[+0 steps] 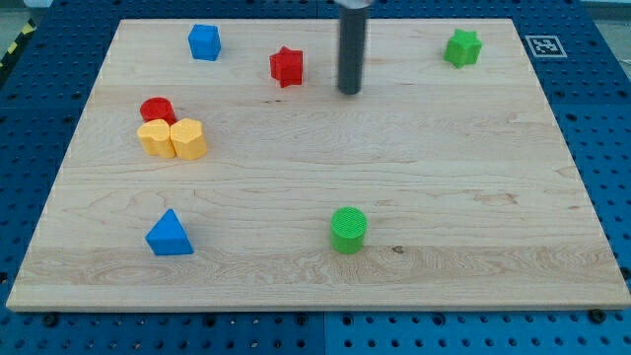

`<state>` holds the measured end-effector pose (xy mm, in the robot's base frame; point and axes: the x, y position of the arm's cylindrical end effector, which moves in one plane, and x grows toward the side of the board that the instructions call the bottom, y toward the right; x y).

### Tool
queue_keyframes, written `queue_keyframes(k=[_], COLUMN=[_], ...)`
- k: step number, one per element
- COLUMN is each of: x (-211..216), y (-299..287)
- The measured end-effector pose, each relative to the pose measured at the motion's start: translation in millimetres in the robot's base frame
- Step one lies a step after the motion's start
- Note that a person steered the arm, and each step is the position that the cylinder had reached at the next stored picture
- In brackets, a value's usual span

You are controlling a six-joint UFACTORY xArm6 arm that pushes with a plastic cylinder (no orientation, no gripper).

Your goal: Move the red star to the red circle

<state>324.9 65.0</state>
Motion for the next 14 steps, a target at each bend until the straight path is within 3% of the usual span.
queue_keyframes(k=[1,3,4,5,6,7,8,9,11,12,13,14], x=[-27,-12,-3,-20,-27,-16,24,26,9,-6,-30,-30], y=[5,-131,-151,-115,-134,-175,-188,-188,-205,-152,-150,-185])
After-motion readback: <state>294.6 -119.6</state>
